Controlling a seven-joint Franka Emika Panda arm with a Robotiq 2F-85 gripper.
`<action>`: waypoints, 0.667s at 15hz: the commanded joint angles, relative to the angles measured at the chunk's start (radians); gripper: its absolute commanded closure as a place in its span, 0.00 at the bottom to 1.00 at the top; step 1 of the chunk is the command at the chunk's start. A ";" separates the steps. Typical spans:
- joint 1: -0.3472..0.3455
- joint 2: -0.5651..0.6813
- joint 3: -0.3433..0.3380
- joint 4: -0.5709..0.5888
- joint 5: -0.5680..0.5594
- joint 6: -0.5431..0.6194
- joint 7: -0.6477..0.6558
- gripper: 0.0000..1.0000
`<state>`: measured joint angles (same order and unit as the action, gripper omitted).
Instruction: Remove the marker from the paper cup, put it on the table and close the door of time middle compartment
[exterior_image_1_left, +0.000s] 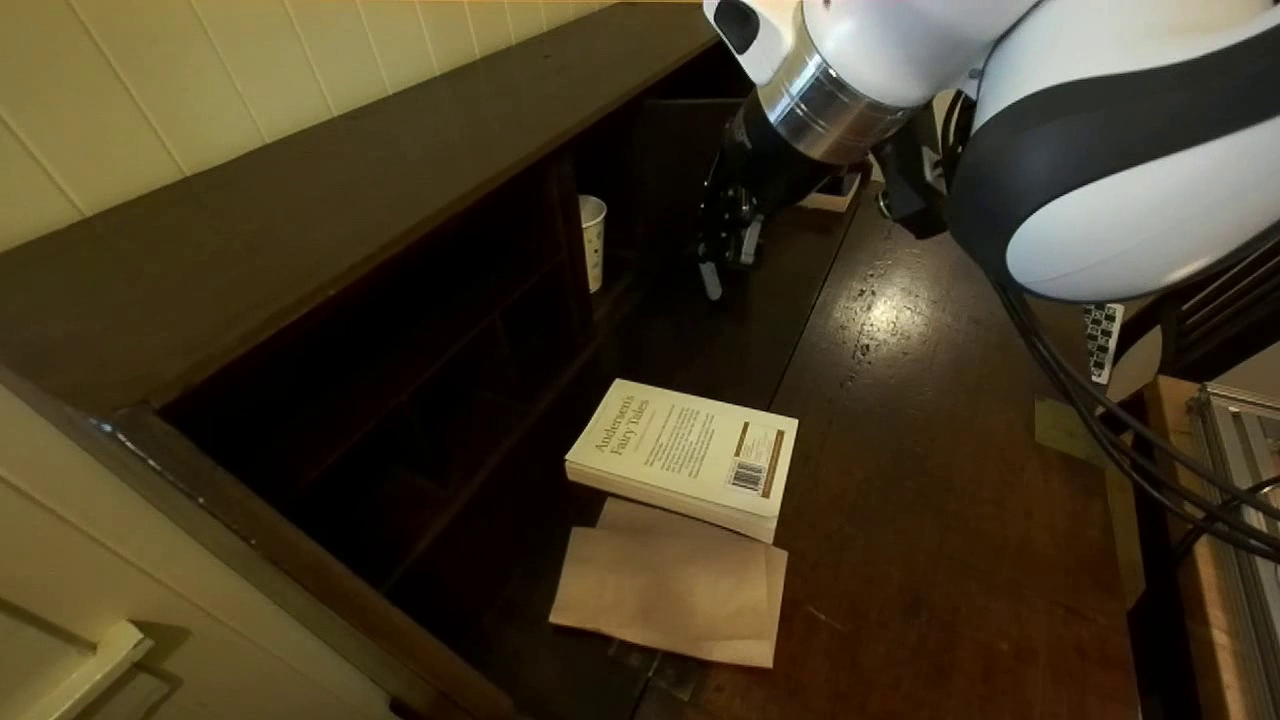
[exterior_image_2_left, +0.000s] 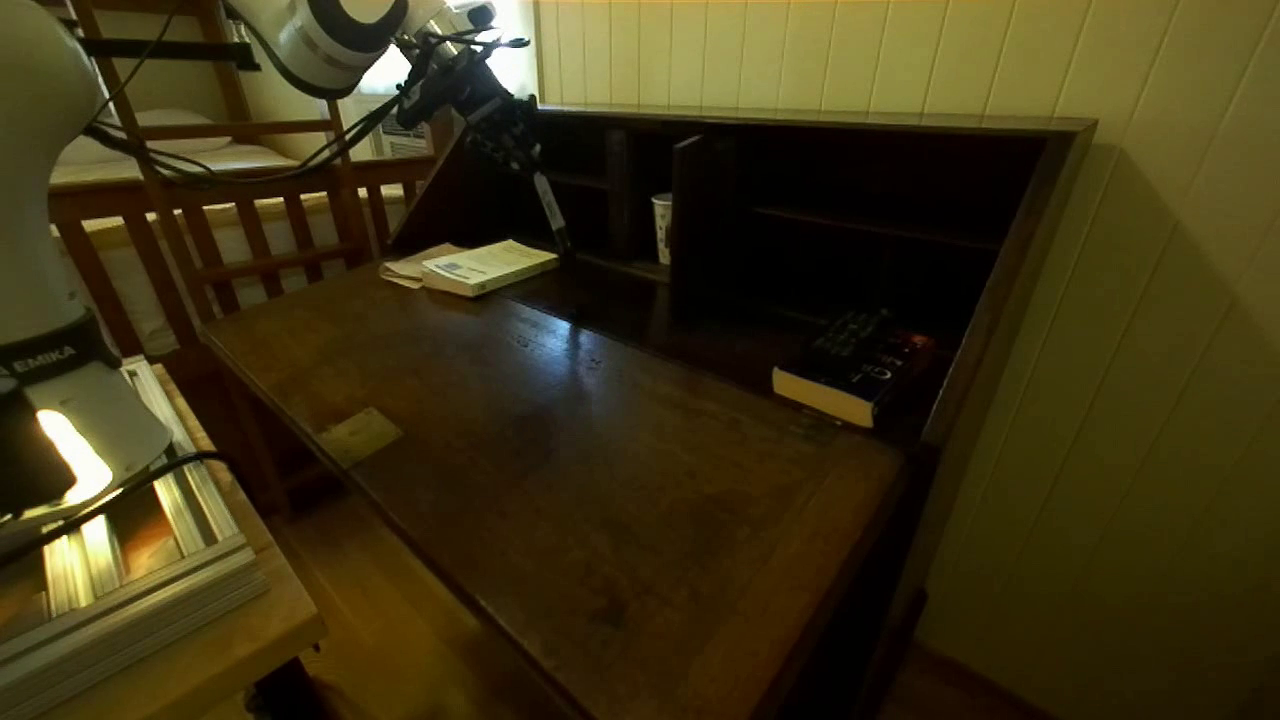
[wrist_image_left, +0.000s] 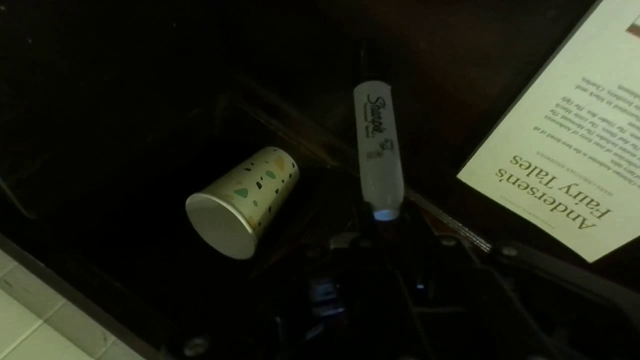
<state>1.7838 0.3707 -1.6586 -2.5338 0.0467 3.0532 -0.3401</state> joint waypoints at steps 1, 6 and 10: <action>-0.003 -0.022 -0.003 0.024 -0.015 -0.079 -0.025 0.95; -0.033 -0.020 0.027 0.041 -0.023 -0.155 -0.035 0.95; -0.078 -0.019 0.069 0.057 -0.024 -0.191 -0.045 0.95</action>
<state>1.7502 0.3708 -1.6229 -2.5061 0.0433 2.8998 -0.3615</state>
